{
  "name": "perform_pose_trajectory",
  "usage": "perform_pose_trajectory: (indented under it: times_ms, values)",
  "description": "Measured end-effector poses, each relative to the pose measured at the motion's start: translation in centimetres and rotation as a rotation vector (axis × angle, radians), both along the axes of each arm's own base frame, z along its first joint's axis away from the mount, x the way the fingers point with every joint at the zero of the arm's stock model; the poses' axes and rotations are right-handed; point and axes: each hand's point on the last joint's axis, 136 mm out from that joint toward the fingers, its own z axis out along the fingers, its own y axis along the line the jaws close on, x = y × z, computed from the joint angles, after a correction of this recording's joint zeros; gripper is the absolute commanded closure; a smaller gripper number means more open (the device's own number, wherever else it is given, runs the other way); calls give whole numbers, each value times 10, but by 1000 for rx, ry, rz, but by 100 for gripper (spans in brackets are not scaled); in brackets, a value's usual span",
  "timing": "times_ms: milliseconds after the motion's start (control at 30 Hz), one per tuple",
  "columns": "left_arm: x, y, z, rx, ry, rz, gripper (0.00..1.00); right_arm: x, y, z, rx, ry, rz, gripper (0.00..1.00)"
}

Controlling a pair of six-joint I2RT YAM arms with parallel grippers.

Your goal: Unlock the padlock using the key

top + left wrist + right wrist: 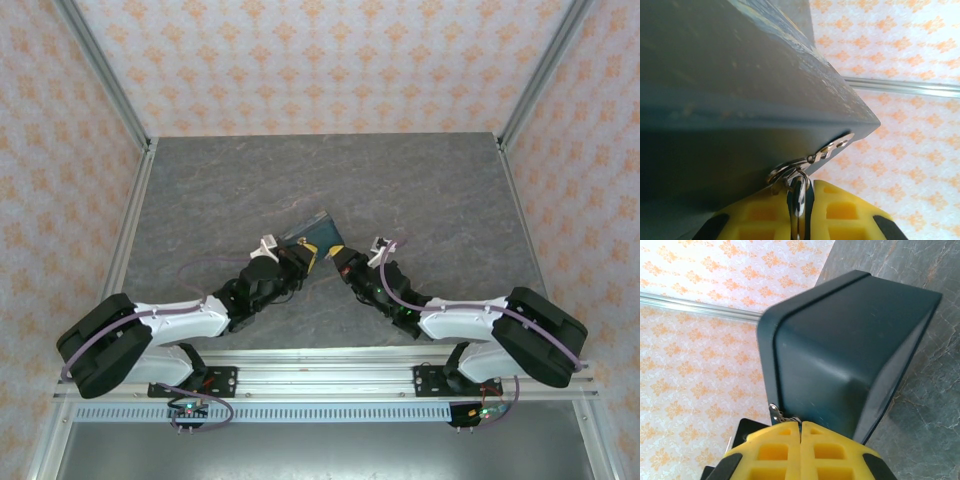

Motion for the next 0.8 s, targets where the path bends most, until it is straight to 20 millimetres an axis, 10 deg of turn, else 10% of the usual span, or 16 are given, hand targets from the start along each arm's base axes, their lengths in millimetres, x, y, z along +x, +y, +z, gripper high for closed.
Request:
perform_pose_trajectory:
  times_ms: [667, 800]
  values:
    - [11, -14, -85, 395, 43, -351, 100, -5, -46, -20, -97, 63, -66, 100]
    - [10, -12, -98, 420, 70, -369, 77, -7, -51, -33, -140, 99, -70, 100]
